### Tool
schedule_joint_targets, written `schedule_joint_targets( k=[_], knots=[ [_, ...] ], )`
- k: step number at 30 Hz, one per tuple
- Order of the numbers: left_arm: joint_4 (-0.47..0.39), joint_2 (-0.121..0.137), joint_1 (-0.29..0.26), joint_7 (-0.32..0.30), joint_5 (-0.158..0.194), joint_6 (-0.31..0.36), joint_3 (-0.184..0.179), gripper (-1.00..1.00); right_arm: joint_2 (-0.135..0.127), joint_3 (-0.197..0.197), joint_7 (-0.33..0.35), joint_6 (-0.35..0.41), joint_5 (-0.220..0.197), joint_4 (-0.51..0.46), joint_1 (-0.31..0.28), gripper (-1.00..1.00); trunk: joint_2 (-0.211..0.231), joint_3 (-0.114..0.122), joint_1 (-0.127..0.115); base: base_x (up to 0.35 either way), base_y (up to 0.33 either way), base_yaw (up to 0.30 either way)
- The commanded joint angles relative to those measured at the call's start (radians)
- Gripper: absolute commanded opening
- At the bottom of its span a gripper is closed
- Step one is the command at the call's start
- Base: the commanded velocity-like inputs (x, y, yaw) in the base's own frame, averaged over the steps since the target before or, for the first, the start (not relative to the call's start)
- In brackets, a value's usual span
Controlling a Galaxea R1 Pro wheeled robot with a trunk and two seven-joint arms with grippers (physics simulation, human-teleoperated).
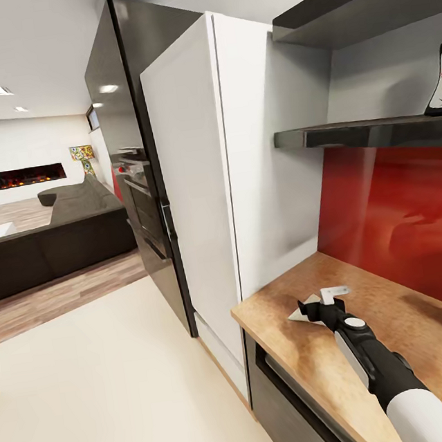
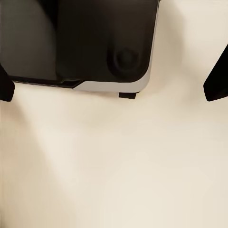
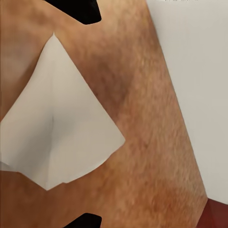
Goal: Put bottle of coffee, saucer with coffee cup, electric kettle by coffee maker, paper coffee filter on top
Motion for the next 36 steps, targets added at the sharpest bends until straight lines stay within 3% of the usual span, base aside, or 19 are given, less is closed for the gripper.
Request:
schedule_joint_targets(
  k=[1,6,15,36],
  knots=[
    [-0.001,-0.001,0.0,-0.002,0.001,-0.002,0.006,1.0,0.0,-0.001,0.002,0.001,-0.001,-0.001,-0.001,1.0,-0.002,-0.002,0.0,0.0,0.0,0.0],
    [-0.001,-0.001,0.0,-0.002,0.001,-0.002,0.006,1.0,0.0,-0.001,0.002,-0.004,-0.001,0.008,-0.001,1.0,-0.002,-0.002,0.0,0.0,0.0,0.0],
    [-0.001,-0.001,0.0,-0.002,0.001,-0.002,0.006,1.0,0.0,-0.001,0.002,-0.006,0.0,0.117,-0.001,1.0,-0.002,-0.002,0.0,0.0,0.0,0.0],
    [-0.001,-0.001,0.0,-0.001,0.001,-0.002,0.005,1.0,0.0,0.005,0.003,-0.006,0.002,0.119,-0.001,1.0,-0.002,-0.002,0.0,0.0,0.0,0.0]
  ],
)
